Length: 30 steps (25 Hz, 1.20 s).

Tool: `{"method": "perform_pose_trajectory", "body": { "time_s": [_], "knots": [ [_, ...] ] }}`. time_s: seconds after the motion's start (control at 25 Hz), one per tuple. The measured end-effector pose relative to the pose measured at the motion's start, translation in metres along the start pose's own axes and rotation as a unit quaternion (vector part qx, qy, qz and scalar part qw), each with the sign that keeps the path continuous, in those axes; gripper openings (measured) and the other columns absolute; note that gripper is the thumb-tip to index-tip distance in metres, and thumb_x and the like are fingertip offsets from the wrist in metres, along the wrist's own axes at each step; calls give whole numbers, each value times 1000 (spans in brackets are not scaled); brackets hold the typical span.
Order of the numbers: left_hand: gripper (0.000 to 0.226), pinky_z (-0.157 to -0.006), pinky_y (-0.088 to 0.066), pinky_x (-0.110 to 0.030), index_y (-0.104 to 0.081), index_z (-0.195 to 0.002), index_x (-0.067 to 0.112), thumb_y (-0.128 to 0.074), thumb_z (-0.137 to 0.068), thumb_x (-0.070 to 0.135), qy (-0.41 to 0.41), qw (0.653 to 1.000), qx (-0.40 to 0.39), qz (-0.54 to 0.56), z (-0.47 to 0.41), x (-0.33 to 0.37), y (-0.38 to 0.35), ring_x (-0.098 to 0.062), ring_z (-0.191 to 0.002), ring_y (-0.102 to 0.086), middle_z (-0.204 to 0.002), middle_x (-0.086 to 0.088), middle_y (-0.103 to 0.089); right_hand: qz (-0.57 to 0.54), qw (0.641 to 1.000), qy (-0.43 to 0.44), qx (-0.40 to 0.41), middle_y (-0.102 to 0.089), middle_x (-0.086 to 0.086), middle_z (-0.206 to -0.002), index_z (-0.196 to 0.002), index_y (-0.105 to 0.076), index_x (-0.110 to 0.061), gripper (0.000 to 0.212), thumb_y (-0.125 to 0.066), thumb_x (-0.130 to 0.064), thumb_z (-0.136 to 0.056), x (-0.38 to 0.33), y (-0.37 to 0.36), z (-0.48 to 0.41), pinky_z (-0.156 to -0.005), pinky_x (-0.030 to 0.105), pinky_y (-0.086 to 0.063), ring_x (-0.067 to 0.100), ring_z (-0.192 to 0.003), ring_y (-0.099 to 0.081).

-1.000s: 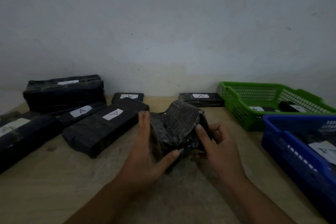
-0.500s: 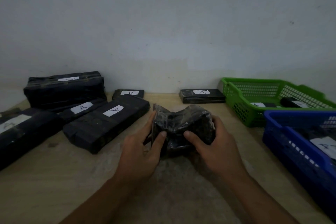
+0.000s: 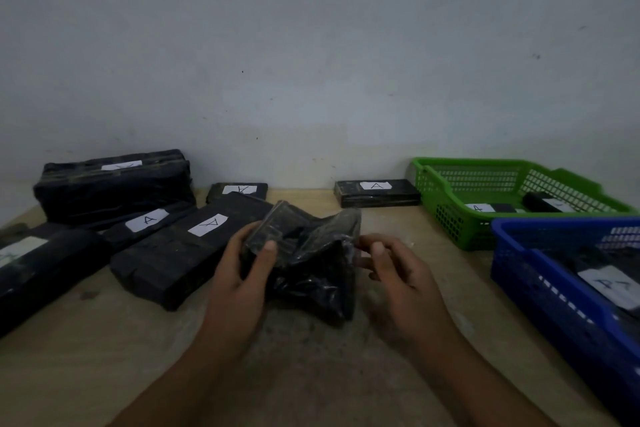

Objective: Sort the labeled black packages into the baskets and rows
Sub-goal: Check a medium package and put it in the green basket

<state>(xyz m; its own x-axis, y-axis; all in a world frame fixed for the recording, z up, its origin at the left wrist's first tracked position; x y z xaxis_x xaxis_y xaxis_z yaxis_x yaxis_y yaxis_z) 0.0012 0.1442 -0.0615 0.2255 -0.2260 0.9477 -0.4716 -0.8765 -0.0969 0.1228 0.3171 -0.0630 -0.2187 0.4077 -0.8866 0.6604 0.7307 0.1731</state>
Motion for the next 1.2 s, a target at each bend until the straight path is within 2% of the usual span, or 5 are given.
{"method": "perform_pose_trajectory", "body": {
  "time_s": [0.24,0.64,0.8,1.04,1.2],
  "knots": [
    [26,-90,-52,-44,-66,-115,25,-50,-95,31,95,986,8,140,-12,-10,6,-24,-111,-64,-116,-4,-69,-30,992,-125,11,-53,-15,-131,-137,-41,-35,100,-88,-58,-51,11,7,-4,-97,35,-48,5,-118,-54],
    [20,-74,-41,-14,-54,-106,26,-59,-89,36,-84,981,125,-118,8,7,-3,-5,-95,-58,-103,11,-59,-52,984,-103,137,-72,13,-87,-86,-59,-6,30,-81,-25,-77,13,15,-8,-76,52,-59,31,-86,-70],
    [49,-94,-46,-22,-49,-126,31,-65,-81,41,-168,962,-31,-214,21,1,-22,-2,-119,-52,-131,15,-51,-4,982,-34,186,-68,3,-69,-75,-59,-2,27,-83,-16,-74,-4,6,0,-56,17,-52,4,-63,-64],
    [90,-111,-28,-21,-24,-148,29,-64,-75,63,-159,955,-21,-250,19,-4,-19,3,-141,-23,-155,15,-22,93,991,53,79,-67,-13,-95,-91,-65,-31,23,-58,-51,-86,-6,-21,15,-81,32,-50,14,-98,-62],
    [85,-99,-30,-7,-24,-146,34,-61,-74,60,-127,967,-19,-222,16,-3,-16,9,-131,-33,-151,16,-29,-2,998,37,56,-70,-7,-94,-96,-68,-22,9,-61,-16,-95,-8,-21,12,-81,25,-53,8,-94,-67]
  ]
}}
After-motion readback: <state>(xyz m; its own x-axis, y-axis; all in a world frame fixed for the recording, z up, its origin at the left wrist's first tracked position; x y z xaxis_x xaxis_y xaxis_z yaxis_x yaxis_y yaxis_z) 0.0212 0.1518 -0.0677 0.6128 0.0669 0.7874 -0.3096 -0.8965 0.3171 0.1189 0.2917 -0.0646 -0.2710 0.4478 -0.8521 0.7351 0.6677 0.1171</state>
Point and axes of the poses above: each hand's wrist, its own z-axis away from the middle knuckle, its own y-axis out of the back of the hand, x = y × z, the point moved 2 cm from there along -z, towards the middle knuckle
